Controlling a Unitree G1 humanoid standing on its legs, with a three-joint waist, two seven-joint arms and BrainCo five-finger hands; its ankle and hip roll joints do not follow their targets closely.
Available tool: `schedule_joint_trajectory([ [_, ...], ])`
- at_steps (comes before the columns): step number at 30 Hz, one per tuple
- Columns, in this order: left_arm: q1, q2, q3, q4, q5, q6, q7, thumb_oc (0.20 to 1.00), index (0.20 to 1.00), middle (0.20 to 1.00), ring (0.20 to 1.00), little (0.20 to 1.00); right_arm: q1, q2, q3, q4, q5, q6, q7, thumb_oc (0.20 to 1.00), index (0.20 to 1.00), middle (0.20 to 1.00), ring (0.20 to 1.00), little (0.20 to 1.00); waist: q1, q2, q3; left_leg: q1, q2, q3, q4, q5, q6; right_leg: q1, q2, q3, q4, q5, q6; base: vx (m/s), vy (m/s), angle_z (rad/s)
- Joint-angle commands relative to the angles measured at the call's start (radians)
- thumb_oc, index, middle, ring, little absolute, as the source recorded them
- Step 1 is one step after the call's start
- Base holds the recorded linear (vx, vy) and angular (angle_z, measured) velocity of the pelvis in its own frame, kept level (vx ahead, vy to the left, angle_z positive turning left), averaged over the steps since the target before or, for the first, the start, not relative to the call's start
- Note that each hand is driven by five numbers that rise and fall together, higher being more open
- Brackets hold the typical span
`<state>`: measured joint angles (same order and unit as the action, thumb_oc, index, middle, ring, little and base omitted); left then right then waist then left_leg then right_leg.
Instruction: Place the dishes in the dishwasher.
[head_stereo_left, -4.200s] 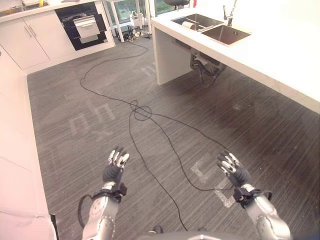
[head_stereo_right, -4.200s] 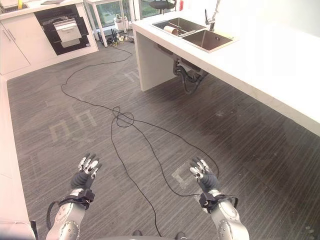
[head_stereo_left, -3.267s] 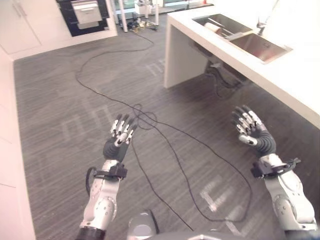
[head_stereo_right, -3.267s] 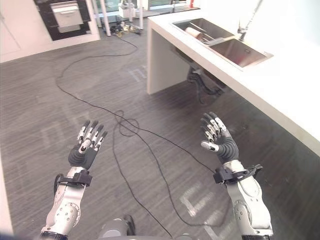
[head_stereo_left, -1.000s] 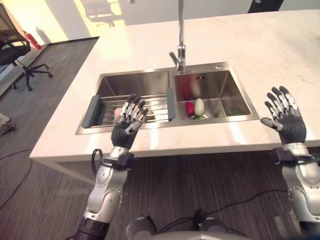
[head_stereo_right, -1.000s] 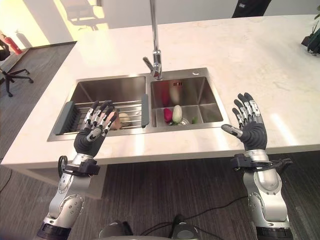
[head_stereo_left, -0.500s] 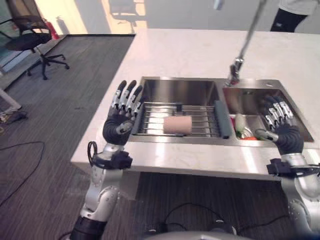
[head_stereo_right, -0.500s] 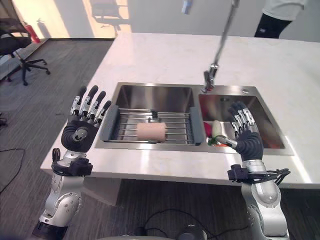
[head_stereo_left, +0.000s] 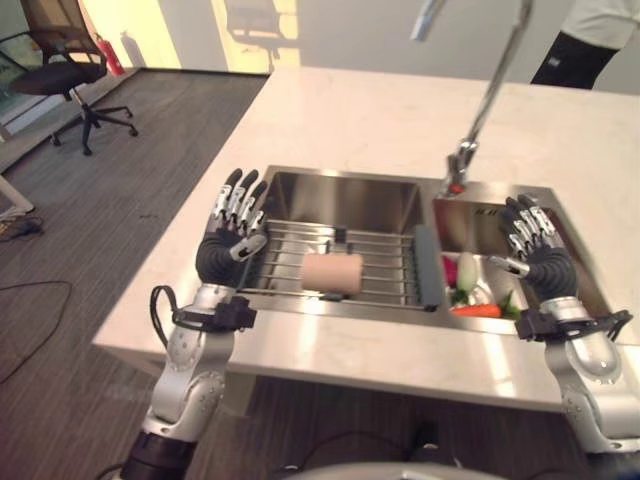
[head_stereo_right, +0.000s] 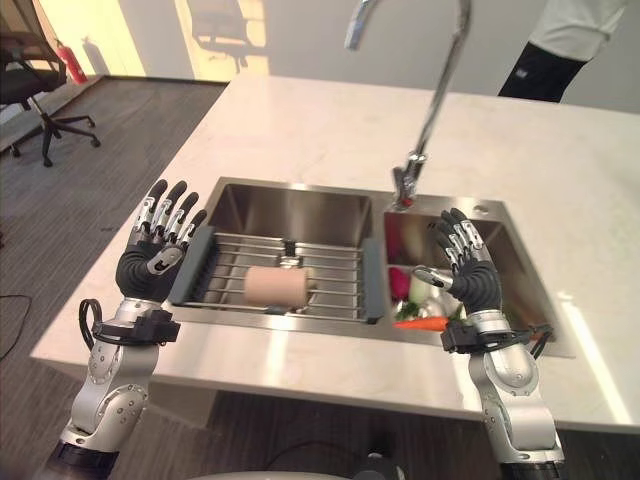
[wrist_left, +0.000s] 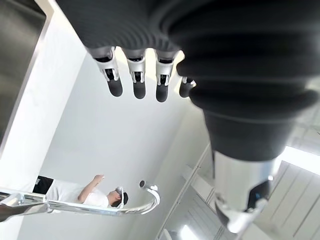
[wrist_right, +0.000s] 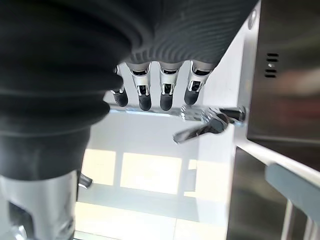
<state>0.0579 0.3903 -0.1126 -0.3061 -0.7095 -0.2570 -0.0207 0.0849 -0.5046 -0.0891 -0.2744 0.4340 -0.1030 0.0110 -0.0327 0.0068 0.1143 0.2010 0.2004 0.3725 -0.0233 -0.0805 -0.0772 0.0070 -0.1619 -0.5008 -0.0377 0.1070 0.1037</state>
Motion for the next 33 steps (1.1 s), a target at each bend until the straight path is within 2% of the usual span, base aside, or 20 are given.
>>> schedule_joint_trajectory([
  [1, -0.078, 0.021, 0.008, -0.055, 0.099, -0.012, 0.018, 1.000, 1.000, 1.000, 1.000, 1.000, -0.069, -0.051, -0.037, -0.060, 0.004, -0.022, 0.005, 1.000, 1.000, 1.000, 1.000, 1.000, -0.001, -0.029, 0.014, -0.149, -0.065, 0.002, 0.196, -0.006, -0.011, 0.055, -0.034, 0.023, 0.045, -0.113, 0.032, 0.03, -0.201, -0.44],
  [2, -0.083, 0.024, 0.010, -0.056, 0.100, -0.018, 0.026, 1.000, 1.000, 1.000, 1.000, 1.000, -0.081, -0.061, -0.030, -0.057, -0.001, -0.024, -0.001, 1.000, 1.000, 1.000, 1.000, 1.000, 0.005, -0.023, 0.019, -0.178, -0.055, -0.015, 0.179, 0.017, -0.019, 0.067, -0.022, 0.044, 0.038, -0.120, 0.029, -0.02, -0.055, -0.54],
  [3, -0.096, 0.030, 0.021, -0.032, 0.093, -0.059, 0.022, 1.000, 1.000, 1.000, 1.000, 1.000, -0.108, -0.068, -0.027, -0.045, -0.008, -0.036, -0.004, 1.000, 1.000, 1.000, 1.000, 1.000, 0.009, -0.018, 0.036, -0.221, -0.023, -0.054, 0.157, 0.072, -0.032, 0.074, -0.002, 0.090, 0.042, -0.141, 0.015, -0.04, 0.066, -0.85],
  [5, -0.098, 0.026, 0.035, -0.036, 0.122, -0.071, 0.028, 1.000, 1.000, 1.000, 1.000, 1.000, -0.115, -0.073, -0.032, -0.049, -0.003, -0.037, 0.002, 1.000, 1.000, 1.000, 1.000, 1.000, 0.005, -0.009, 0.030, -0.184, -0.010, -0.014, 0.079, 0.071, -0.023, 0.087, -0.019, 0.056, 0.038, -0.147, 0.022, -0.01, 0.138, -1.04],
  [6, -0.093, 0.025, 0.043, -0.046, 0.151, -0.080, 0.033, 1.000, 1.000, 1.000, 1.000, 1.000, -0.100, -0.065, -0.044, -0.053, 0.010, -0.048, 0.023, 1.000, 1.000, 1.000, 1.000, 1.000, 0.001, -0.002, 0.022, -0.152, -0.019, -0.013, 0.038, 0.075, -0.020, 0.093, -0.022, 0.047, 0.031, -0.143, 0.028, 0.05, 0.173, -1.17],
  [10, -0.089, 0.076, 0.074, -0.053, 0.402, -0.106, 0.078, 1.000, 1.000, 1.000, 1.000, 1.000, -0.036, -0.061, -0.100, -0.086, 0.013, -0.039, 0.069, 1.000, 1.000, 1.000, 1.000, 1.000, -0.021, 0.005, -0.009, -0.102, -0.030, -0.012, -0.036, 0.085, -0.016, 0.088, -0.030, 0.055, 0.036, -0.147, 0.043, 0.08, 0.151, -0.82],
  [17, -0.078, 0.198, 0.161, -0.054, 0.522, -0.080, 0.053, 1.000, 1.000, 1.000, 1.000, 1.000, -0.037, -0.077, -0.149, -0.080, 0.010, 0.000, 0.070, 1.000, 1.000, 1.000, 1.000, 1.000, -0.004, 0.012, -0.029, -0.093, -0.054, -0.034, -0.054, 0.075, -0.007, 0.092, -0.040, 0.053, 0.031, -0.146, 0.058, 0.06, 0.079, 0.48],
  [22, -0.024, 0.236, 0.222, -0.056, 0.554, -0.048, 0.018, 1.000, 1.000, 1.000, 1.000, 1.000, -0.009, -0.075, -0.172, -0.080, 0.008, 0.017, 0.083, 1.000, 1.000, 1.000, 1.000, 1.000, 0.011, 0.015, -0.034, -0.098, -0.059, -0.043, -0.060, 0.076, -0.006, 0.092, -0.048, 0.045, 0.024, -0.143, 0.065, 0.06, 0.041, 0.29],
  [28, 0.017, 0.245, 0.233, -0.057, 0.619, -0.020, -0.015, 1.000, 1.000, 1.000, 1.000, 1.000, -0.005, -0.077, -0.163, -0.082, 0.002, 0.025, 0.078, 1.000, 1.000, 1.000, 1.000, 1.000, 0.033, 0.021, -0.029, -0.109, -0.057, -0.051, -0.063, 0.082, -0.008, 0.097, -0.055, 0.028, 0.023, -0.146, 0.067, 0.01, 0.022, 0.24],
  [33, 0.037, 0.328, 0.248, -0.031, 0.719, 0.022, -0.049, 1.000, 1.000, 1.000, 1.000, 1.000, -0.019, -0.095, -0.152, -0.073, -0.008, 0.019, 0.062, 1.000, 1.000, 1.000, 1.000, 1.000, 0.048, 0.030, -0.026, -0.109, -0.059, -0.057, -0.063, 0.080, -0.010, 0.104, -0.066, 0.009, 0.027, -0.146, 0.077, 0.01, 0.014, 0.08],
])
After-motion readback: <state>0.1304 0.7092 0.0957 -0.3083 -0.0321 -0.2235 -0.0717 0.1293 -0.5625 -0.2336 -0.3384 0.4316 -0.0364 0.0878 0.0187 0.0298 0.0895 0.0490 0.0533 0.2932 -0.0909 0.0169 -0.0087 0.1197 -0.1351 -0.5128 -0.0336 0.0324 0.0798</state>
